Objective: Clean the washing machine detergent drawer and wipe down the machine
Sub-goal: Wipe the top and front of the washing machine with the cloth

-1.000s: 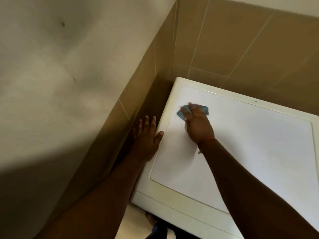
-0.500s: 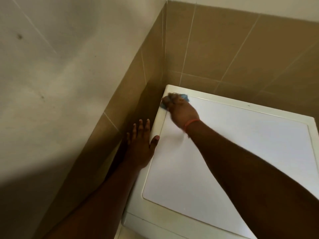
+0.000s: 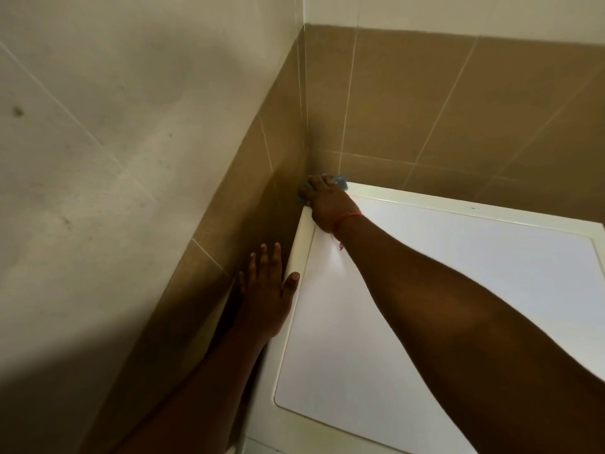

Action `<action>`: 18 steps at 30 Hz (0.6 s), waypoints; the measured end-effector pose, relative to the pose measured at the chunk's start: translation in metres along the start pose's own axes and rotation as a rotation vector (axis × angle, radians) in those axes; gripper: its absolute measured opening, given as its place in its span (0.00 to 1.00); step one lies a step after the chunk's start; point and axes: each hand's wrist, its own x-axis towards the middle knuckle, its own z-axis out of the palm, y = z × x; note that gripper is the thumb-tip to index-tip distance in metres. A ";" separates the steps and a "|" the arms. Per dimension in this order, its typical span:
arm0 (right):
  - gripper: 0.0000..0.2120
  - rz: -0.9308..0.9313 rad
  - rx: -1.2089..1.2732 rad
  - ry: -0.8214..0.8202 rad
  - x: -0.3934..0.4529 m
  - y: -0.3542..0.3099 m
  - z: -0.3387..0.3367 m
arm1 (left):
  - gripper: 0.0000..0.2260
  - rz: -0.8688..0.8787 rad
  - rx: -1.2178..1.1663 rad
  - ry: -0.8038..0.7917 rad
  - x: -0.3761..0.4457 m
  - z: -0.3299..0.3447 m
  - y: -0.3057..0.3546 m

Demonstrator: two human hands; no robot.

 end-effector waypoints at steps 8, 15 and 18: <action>0.25 0.635 -0.012 0.218 -0.052 0.051 0.011 | 0.39 0.017 -0.028 -0.063 0.002 -0.008 0.003; 0.24 0.604 -0.008 0.245 -0.096 0.112 0.005 | 0.35 0.053 -0.018 -0.050 0.006 -0.014 0.021; 0.23 0.587 -0.064 0.201 -0.108 0.115 0.000 | 0.38 0.022 -0.022 -0.051 0.002 -0.011 0.019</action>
